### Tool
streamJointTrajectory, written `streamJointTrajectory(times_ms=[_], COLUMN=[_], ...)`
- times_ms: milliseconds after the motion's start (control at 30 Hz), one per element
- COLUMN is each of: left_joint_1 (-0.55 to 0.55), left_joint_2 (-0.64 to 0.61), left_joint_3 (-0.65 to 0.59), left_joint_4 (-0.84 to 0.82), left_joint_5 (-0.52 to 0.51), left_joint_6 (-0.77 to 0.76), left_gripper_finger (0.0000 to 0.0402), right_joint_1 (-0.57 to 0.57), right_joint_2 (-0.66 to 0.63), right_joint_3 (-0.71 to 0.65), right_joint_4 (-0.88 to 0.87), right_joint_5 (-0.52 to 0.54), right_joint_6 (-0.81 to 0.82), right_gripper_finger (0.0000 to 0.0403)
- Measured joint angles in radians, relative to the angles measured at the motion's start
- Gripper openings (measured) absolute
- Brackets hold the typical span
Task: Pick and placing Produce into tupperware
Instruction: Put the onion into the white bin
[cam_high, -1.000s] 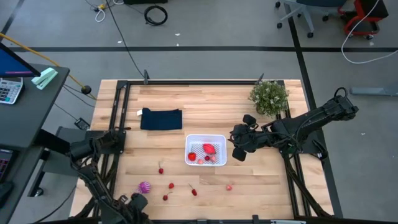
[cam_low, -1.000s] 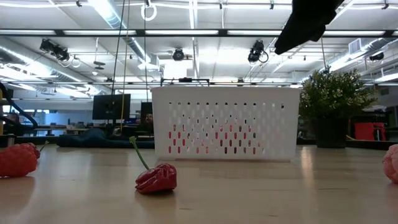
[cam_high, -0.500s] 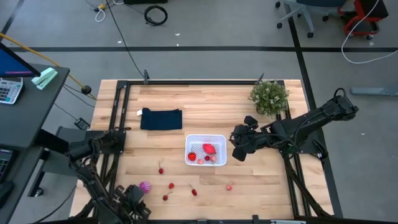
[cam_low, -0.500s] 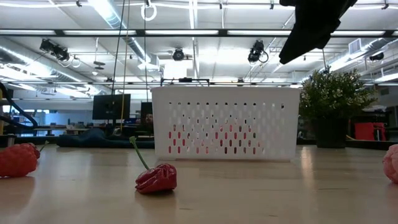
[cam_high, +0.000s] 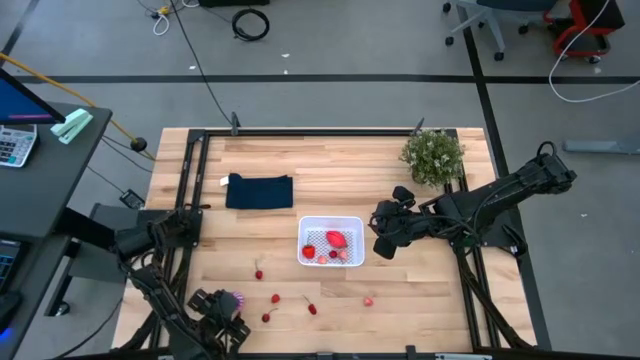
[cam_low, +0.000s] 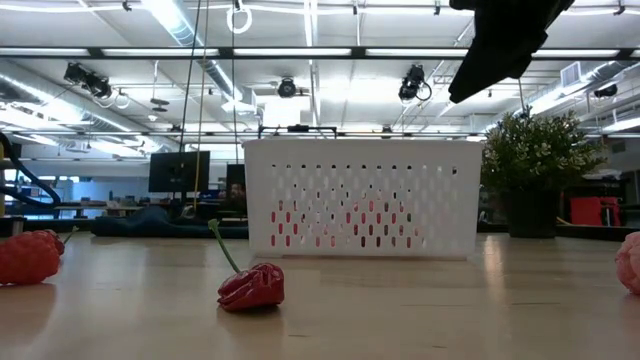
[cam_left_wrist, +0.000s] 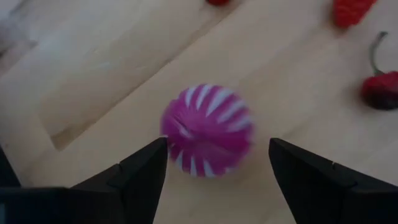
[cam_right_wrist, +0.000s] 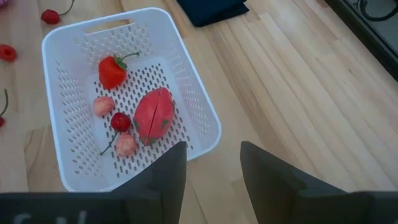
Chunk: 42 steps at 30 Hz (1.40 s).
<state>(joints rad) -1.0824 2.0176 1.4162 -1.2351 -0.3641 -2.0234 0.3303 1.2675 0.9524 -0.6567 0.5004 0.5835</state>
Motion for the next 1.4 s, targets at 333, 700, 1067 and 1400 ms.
streamJointTrajectory(times_ms=[333, 700, 1067, 1400], left_joint_1=[0.003, 0.016, 0.062, 0.103], left_joint_2=[0.076, 0.094, 0.096, 0.096], left_joint_3=[0.000, 0.001, 0.000, 0.000], left_joint_4=[-0.011, -0.017, -0.021, -0.020], left_joint_5=[0.002, -0.008, -0.047, -0.048], left_joint_6=[0.020, 0.019, 0.053, 0.098], left_gripper_finger=[0.0289, 0.0289, 0.0289, 0.0288], right_joint_1=[0.000, 0.000, 0.000, 0.000], right_joint_2=[0.000, 0.000, 0.000, 0.000], right_joint_3=[0.000, 0.000, 0.000, 0.000], right_joint_4=[0.000, 0.000, 0.000, 0.000], right_joint_5=[0.000, 0.000, 0.000, 0.000], right_joint_6=[0.000, 0.000, -0.001, -0.002], right_gripper_finger=[0.0160, 0.0160, 0.0160, 0.0160])
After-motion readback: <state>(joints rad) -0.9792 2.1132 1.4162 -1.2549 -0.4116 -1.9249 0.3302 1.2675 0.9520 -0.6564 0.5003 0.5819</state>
